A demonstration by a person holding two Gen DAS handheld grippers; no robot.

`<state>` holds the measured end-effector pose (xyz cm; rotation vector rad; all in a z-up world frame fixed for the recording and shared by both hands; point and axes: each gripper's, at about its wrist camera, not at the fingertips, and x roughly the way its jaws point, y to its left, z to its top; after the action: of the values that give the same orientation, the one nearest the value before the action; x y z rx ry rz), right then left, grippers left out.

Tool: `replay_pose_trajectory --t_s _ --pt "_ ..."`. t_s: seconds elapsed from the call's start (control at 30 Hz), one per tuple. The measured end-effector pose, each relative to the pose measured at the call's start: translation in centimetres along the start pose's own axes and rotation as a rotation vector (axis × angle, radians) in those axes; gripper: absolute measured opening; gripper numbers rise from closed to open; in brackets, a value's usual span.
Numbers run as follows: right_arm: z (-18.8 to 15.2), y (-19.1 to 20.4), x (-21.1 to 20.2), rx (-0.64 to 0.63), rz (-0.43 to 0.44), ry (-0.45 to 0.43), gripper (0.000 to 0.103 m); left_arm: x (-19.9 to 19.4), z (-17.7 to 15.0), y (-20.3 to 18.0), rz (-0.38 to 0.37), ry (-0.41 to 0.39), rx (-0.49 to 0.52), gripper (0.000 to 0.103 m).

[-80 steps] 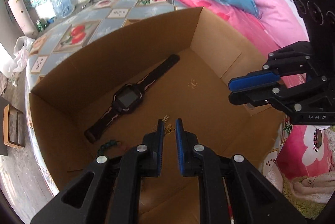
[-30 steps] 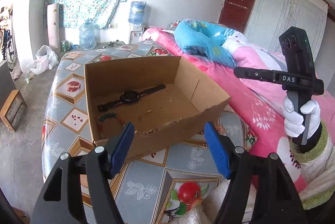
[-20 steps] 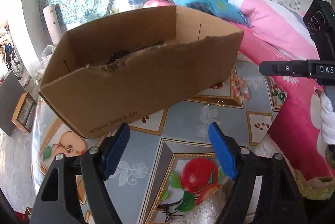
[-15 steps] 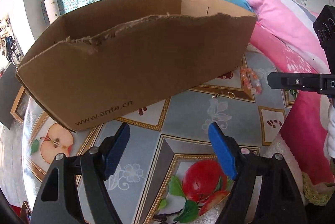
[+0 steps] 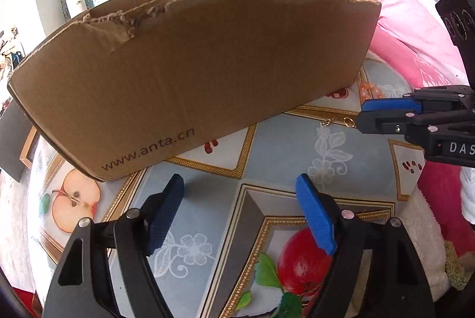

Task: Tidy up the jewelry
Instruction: 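Close the right tool on a small gold ring beside the gold chain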

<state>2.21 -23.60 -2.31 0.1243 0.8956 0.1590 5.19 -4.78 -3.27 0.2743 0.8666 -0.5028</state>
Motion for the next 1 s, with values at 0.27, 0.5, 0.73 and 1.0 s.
replay_pose_trajectory --t_s 0.27,0.5,0.73,1.0 --pt "0.1 0.0 1.8 -0.02 -0.038 0.03 0.012 -0.2 0.0 0.0 0.0 -0.012 0.003 0.078" --pt "-0.1 0.4 1.7 -0.01 -0.04 0.034 0.009 -0.2 0.1 -0.1 0.003 -0.021 0.001 0.079" --pt "-0.6 0.1 1.3 0.072 0.026 0.056 0.008 -0.3 0.1 0.1 0.002 -0.031 0.004 0.079" --pt "-0.5 1.3 2.1 0.136 0.13 0.071 0.008 -0.8 -0.5 0.8 0.007 -0.038 -0.007 0.079"
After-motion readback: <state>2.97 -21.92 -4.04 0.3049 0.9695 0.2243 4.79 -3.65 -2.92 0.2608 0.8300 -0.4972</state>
